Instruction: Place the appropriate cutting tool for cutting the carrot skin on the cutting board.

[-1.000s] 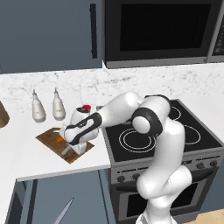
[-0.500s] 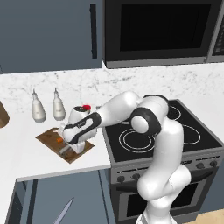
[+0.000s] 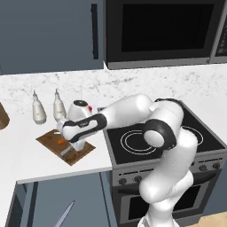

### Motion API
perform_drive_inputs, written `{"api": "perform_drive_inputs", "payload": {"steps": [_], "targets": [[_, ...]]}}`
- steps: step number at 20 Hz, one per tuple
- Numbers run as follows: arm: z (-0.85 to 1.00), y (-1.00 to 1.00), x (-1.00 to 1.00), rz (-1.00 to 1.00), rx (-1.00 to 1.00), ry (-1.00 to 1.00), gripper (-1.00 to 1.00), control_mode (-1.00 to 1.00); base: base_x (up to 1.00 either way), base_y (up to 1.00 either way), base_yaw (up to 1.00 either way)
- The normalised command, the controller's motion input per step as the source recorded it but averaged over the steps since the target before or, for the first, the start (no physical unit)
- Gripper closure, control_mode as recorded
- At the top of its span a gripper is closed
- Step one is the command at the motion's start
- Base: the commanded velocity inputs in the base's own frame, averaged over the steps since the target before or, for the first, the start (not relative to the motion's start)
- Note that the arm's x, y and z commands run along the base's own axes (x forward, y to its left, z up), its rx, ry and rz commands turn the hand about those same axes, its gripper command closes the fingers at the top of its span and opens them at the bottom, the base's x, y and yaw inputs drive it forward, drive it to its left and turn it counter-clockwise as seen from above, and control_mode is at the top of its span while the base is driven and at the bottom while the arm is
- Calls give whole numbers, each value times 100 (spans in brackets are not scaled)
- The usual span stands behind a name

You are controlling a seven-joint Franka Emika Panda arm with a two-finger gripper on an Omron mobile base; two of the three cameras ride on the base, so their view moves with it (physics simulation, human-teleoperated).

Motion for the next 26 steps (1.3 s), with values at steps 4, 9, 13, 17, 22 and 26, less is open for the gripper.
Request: {"api": "perform_drive_inputs", "payload": {"steps": [4, 9, 13, 17, 22, 26], "targets": [[56, -18, -37, -5, 0, -7, -100, -100, 0, 0, 0], [41, -62, -30, -2, 3, -11, -100, -100, 0, 0, 0], [46, -80, -18, -2, 6, -5, -100, -100, 0, 0, 0], [39, -85, -12, -5, 6, 0, -100, -100, 0, 0, 0], [27, -94, -13, -7, 9, 0, -100, -100, 0, 0, 0], [13, -91, -23, -8, 11, 0, -100, -100, 0, 0, 0]]}}
